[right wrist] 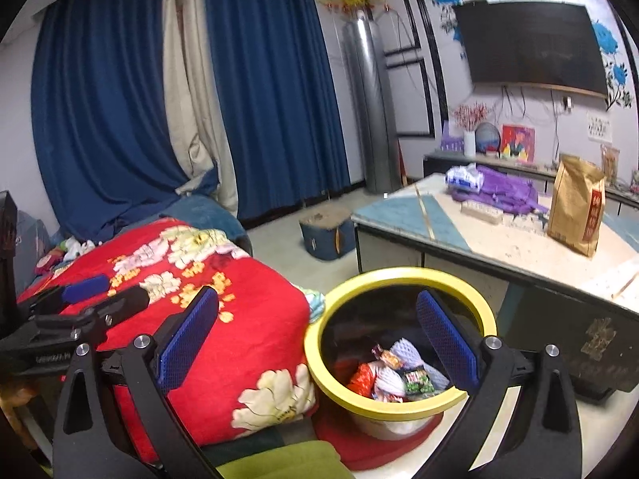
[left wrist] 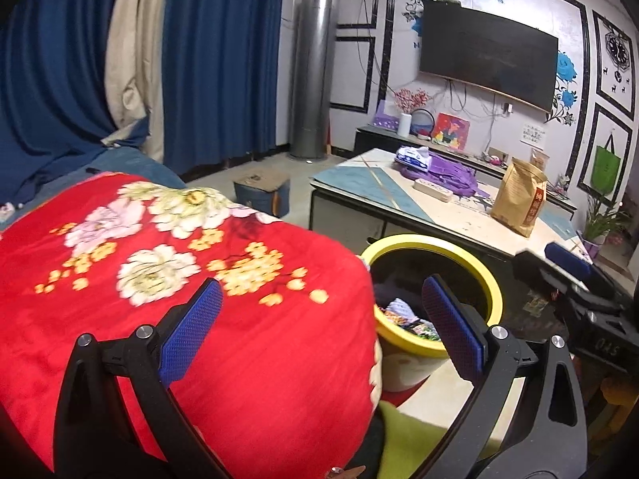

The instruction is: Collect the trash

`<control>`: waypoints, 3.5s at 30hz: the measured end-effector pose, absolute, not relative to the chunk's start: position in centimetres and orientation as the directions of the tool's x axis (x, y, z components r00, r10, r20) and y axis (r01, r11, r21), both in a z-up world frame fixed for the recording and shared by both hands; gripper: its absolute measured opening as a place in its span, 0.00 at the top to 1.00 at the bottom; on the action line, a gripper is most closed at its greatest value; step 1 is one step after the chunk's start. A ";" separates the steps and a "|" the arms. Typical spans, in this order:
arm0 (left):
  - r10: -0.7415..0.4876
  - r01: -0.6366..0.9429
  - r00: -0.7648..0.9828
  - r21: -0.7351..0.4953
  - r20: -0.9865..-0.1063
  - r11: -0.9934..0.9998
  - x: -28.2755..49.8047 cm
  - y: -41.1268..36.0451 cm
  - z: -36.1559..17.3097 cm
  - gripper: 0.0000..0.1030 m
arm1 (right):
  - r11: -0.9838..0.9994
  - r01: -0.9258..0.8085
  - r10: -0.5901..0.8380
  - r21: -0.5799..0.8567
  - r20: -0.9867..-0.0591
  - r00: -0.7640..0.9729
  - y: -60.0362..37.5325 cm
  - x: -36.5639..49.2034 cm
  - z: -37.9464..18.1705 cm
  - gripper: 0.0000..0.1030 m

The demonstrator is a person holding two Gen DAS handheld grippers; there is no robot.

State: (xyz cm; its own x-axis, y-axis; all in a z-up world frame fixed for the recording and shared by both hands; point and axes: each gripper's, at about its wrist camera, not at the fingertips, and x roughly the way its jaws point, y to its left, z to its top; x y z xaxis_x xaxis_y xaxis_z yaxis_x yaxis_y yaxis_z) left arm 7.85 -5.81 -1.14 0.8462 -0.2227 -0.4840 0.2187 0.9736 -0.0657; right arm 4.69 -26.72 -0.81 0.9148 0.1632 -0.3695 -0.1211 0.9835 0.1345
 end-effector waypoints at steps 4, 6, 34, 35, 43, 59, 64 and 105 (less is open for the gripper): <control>-0.199 0.197 0.880 -0.050 -0.431 0.979 5.4 -4.7 -1.0 0.11 | 0.992 -0.091 0.114 0.091 -0.290 0.950 -25.7 3.2 -0.4 0.06; -0.194 0.188 0.893 -0.053 -0.407 0.981 4.6 -4.2 -1.1 0.11 | 0.994 -0.080 0.095 0.071 -0.242 0.966 -25.2 2.3 -0.4 0.06; -0.164 0.142 0.930 -0.090 -0.328 0.986 2.7 -2.9 -1.3 0.11 | 0.999 -0.038 0.035 -0.016 -0.177 0.984 -22.9 1.7 -2.1 0.06; -0.165 0.143 0.930 -0.089 -0.328 0.986 2.8 -2.9 -1.3 0.11 | 0.999 -0.039 0.036 -0.015 -0.177 0.984 -23.0 1.6 -2.2 0.06; -0.164 0.143 0.930 -0.089 -0.328 0.986 2.7 -2.8 -1.3 0.11 | 0.999 -0.039 0.036 -0.016 -0.178 0.983 -23.0 1.6 -2.2 0.06; -0.165 0.143 0.930 -0.090 -0.328 0.986 2.8 -2.8 -1.3 0.11 | 0.999 -0.034 0.031 -0.010 -0.183 0.983 -23.1 1.6 -2.3 0.06; -0.164 0.142 0.930 -0.090 -0.328 0.986 2.8 -2.8 -1.3 0.11 | 0.999 -0.033 0.031 -0.006 -0.186 0.982 -23.3 1.6 -2.3 0.06; 0.194 -0.304 0.833 -0.136 -0.518 0.943 2.0 12.3 -1.0 0.11 | 0.868 -0.492 0.487 0.066 -0.308 0.817 -8.7 6.0 1.6 0.06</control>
